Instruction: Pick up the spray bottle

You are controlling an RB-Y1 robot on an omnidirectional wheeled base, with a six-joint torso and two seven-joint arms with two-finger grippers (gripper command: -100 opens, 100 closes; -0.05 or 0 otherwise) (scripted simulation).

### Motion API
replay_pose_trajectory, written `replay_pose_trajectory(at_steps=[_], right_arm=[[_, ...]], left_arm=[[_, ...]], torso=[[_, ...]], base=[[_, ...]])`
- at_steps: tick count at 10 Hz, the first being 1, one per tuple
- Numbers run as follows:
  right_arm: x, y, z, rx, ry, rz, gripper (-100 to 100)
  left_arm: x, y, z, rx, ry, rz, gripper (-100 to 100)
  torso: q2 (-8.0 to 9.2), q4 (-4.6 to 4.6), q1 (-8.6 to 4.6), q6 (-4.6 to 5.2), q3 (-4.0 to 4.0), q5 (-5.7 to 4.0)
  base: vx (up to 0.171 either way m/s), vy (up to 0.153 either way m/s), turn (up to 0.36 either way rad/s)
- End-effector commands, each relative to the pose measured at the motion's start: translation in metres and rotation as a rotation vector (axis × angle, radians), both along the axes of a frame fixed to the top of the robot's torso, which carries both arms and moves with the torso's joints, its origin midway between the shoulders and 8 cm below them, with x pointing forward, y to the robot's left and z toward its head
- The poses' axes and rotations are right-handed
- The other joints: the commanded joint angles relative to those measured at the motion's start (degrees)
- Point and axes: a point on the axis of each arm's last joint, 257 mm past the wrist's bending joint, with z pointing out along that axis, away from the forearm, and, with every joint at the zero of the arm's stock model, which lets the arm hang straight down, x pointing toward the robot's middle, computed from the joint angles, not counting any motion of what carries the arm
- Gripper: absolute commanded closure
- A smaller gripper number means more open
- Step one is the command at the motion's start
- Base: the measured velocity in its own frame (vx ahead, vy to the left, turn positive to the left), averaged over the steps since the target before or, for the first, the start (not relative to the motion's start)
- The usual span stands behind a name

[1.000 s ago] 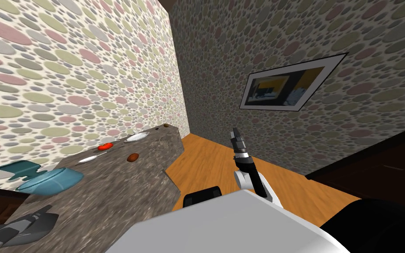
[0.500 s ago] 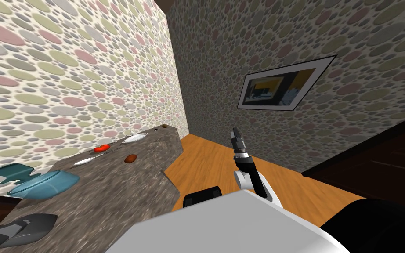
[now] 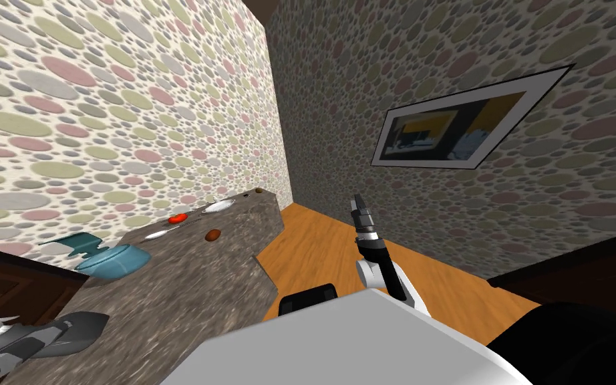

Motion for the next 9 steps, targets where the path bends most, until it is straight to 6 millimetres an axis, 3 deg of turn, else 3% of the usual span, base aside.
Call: replay_pose_trajectory(at_steps=[1,9], right_arm=[[0.0,0.0,0.0,0.0,0.0,0.0,0],[0.0,0.0,0.0,0.0,0.0,0.0,0]], left_arm=[[0.017,-0.014,-0.002,-0.002,0.007,-0.027,100],[0.075,-0.074,-0.006,0.0,0.027,-0.149,100]], torso=[[0.0,0.0,0.0,0.0,0.0,0.0],[-0.13,-0.11,0.08,0.31,-0.14,0.27]], base=[[0.071,0.069,0.198],[0.037,0.03,0.152]])
